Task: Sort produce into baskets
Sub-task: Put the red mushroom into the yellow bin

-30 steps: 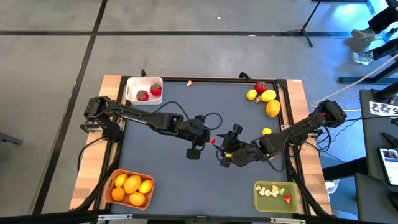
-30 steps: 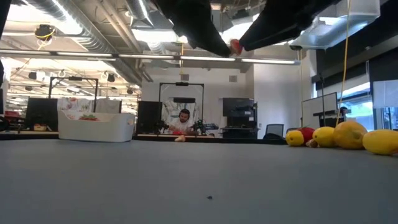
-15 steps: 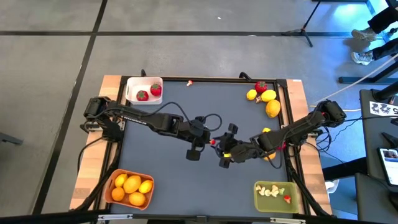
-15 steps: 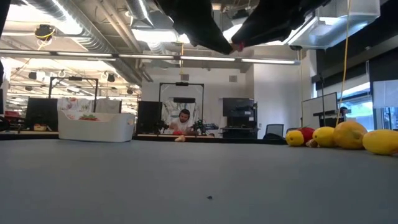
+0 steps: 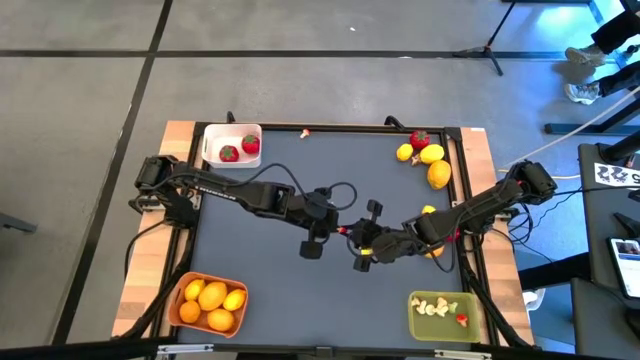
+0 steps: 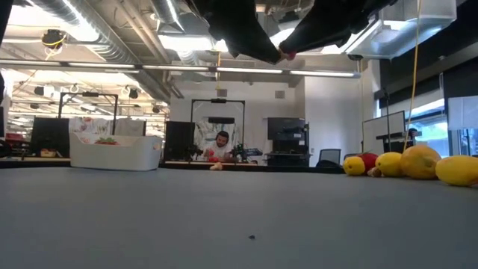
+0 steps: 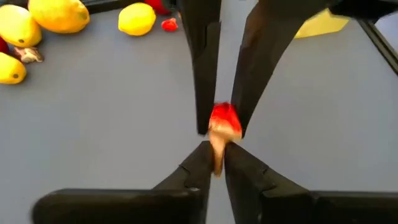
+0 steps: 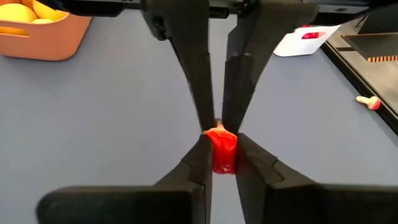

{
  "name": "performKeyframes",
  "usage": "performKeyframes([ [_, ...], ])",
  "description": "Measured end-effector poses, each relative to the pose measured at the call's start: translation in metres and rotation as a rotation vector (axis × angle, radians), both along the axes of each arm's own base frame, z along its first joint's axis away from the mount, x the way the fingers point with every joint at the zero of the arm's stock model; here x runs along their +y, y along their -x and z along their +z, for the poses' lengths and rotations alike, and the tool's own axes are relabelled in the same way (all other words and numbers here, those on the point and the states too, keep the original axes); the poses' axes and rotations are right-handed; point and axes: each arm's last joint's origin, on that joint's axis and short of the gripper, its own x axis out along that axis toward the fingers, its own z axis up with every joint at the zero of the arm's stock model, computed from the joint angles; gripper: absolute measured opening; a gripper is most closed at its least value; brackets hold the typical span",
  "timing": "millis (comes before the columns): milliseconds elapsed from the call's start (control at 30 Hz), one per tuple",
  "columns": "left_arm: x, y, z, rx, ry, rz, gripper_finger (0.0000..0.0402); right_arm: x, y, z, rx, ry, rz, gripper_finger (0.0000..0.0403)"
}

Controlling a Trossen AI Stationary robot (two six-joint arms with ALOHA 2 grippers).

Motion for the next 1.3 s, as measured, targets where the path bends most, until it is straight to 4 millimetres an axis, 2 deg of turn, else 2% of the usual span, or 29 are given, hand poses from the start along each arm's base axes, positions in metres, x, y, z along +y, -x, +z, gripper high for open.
performKeyframes([
  [233, 0.000, 0.000, 0.000, 0.001, -0.002, -0.003, 0.0131, 0.000, 0.000, 0.000, 0.011, 0.019, 0.011, 0.0050],
  [400, 0.000, 0.005, -0.005, 0.070, -0.009, -0.006, 0.0165, 0.004, 0.010, 0.005, 0.030, 0.015, 0.048, 0.0050],
  [600, 0.000, 0.012, -0.012, 0.167, -0.015, -0.001, 0.0172, 0.015, 0.031, 0.018, 0.035, -0.047, 0.085, 0.0050],
  [767, 0.001, 0.013, -0.016, 0.178, -0.005, 0.012, 0.0172, 0.021, 0.054, 0.025, 0.094, -0.190, 0.093, 0.0050],
  [1067, 0.001, 0.013, -0.016, 0.174, -0.004, 0.012, 0.0172, 0.034, 0.092, 0.027, 0.263, -0.550, 0.011, 0.0051],
  [1300, 0.001, 0.013, -0.016, 0.172, -0.004, 0.012, 0.0172, 0.053, 0.117, 0.020, 0.387, -0.743, -0.134, 0.0051],
])
